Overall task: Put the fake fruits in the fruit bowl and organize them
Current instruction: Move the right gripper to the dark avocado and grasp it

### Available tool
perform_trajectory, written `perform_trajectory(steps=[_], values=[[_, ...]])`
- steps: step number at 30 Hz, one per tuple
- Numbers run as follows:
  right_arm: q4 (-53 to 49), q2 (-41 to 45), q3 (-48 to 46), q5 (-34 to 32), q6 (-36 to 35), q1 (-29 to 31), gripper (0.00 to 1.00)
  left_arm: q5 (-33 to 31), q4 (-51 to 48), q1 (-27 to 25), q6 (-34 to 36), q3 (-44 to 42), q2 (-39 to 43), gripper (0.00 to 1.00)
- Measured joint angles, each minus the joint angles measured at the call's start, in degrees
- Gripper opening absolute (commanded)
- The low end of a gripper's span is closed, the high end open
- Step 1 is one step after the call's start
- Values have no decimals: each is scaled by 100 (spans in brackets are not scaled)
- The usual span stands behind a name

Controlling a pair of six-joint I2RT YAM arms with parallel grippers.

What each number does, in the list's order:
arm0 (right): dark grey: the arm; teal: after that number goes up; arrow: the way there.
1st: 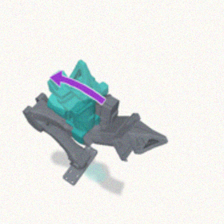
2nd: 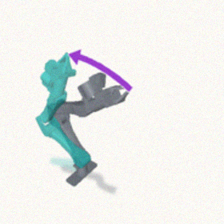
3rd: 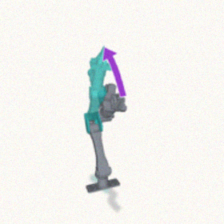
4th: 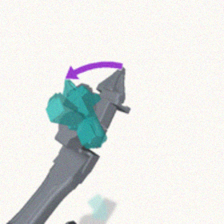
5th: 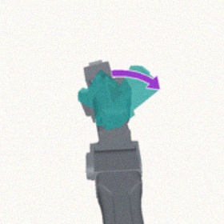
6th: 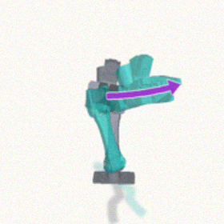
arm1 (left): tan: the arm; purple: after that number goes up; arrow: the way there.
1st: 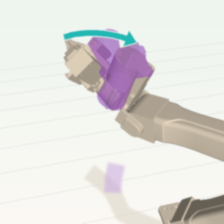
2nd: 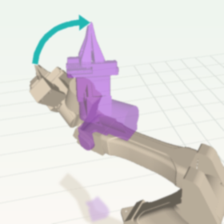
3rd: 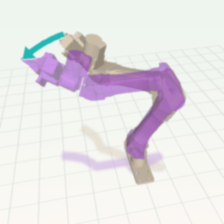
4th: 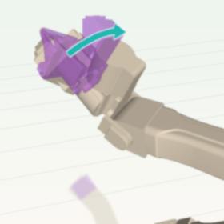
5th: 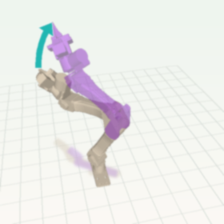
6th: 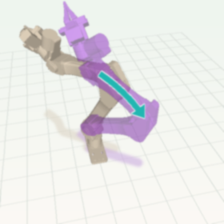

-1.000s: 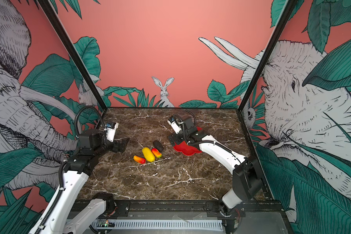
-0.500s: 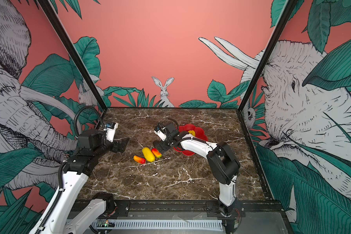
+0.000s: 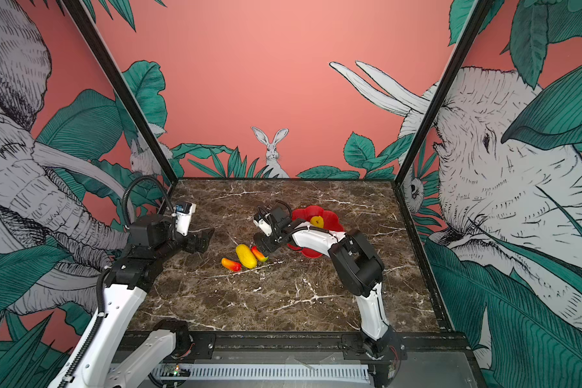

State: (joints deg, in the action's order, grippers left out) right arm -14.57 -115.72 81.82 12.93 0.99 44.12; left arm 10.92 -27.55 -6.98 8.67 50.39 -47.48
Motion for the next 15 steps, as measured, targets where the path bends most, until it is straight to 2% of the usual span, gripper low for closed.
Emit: perform_trajectory(steps=[15], values=[[291,-623,492,81,341,2,77,13,-2,0,0,0,0,100]])
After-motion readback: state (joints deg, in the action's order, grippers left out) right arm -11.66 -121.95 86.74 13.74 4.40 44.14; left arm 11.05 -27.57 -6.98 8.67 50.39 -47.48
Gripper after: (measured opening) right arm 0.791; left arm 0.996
